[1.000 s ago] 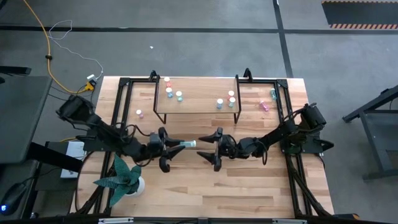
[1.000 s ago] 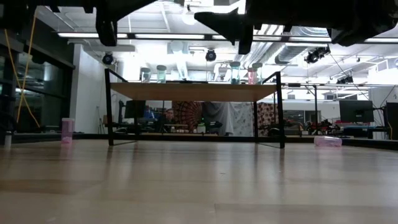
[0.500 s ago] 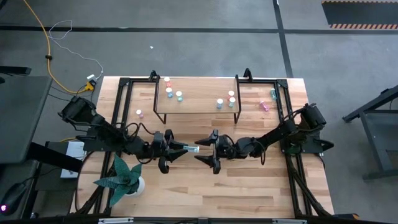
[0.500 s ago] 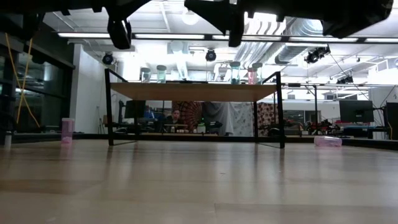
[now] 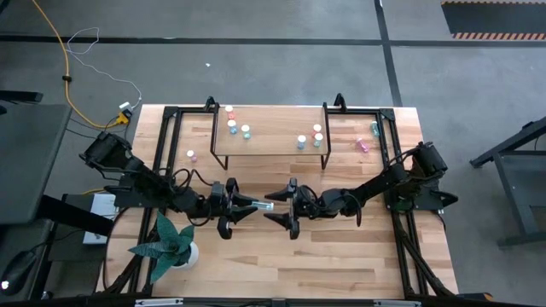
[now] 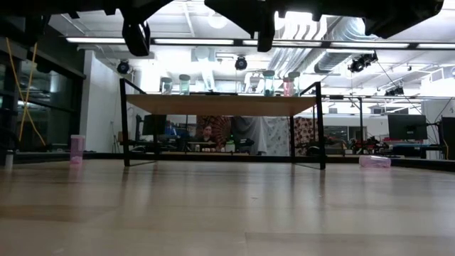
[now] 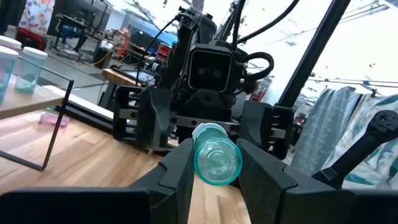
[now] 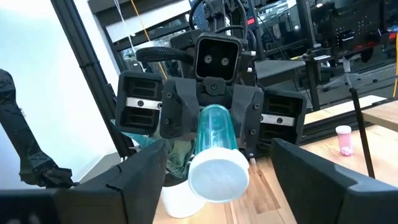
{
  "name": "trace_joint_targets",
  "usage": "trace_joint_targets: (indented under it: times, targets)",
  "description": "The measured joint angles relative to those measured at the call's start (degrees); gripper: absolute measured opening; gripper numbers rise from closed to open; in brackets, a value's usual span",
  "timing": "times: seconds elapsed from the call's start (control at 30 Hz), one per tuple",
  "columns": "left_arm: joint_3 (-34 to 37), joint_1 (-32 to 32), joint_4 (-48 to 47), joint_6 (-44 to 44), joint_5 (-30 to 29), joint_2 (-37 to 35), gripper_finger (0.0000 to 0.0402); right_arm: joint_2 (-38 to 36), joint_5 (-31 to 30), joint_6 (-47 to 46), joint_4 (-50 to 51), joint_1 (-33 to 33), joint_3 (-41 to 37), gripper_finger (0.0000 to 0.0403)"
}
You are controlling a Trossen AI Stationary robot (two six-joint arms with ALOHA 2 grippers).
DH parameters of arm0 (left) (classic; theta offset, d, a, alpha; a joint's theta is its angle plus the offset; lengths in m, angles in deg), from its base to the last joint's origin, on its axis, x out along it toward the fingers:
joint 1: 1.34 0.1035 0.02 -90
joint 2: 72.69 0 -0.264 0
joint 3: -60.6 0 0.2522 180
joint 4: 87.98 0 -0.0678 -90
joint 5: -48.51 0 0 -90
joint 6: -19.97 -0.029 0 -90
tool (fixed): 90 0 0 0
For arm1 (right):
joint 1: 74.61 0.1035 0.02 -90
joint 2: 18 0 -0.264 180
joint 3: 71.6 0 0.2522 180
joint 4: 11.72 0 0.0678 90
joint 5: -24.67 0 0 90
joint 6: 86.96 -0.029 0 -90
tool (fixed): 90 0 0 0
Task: Pick and place medicine bottles onto shelf by color
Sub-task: Put the green pill bottle on the shelf
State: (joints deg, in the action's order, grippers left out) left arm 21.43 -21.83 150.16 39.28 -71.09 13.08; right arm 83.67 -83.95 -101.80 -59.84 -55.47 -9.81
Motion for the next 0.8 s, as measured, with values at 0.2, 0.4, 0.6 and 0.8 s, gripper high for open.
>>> trace_joint_targets:
  times: [0.2, 0.4, 0.6, 0.8]
  targets:
    - [0.01, 0.00, -0.34, 0.00, -0.15, 0.00, 0.0101, 0.00, -0.52, -0.16, 0.00, 0.00, -0.04, 0.0233]
    - [0.00, 0.00, -0.34, 0.00, -0.18, 0.00, 0.0101, 0.00, -0.51, -0.34, 0.00, 0.00, -0.07, 0.0196]
    - [0.00, 0.00, -0.35, 0.00, -0.17, 0.00, 0.0101, 0.00, -1.17, -0.34, 0.01, 0.00, -0.09, 0.0158]
    - [0.01, 0.00, -0.53, -0.03, -0.22, -0.02, 0.0101, 0.00, -1.77, -0.62, 0.00, 0.02, -0.09, 0.0115]
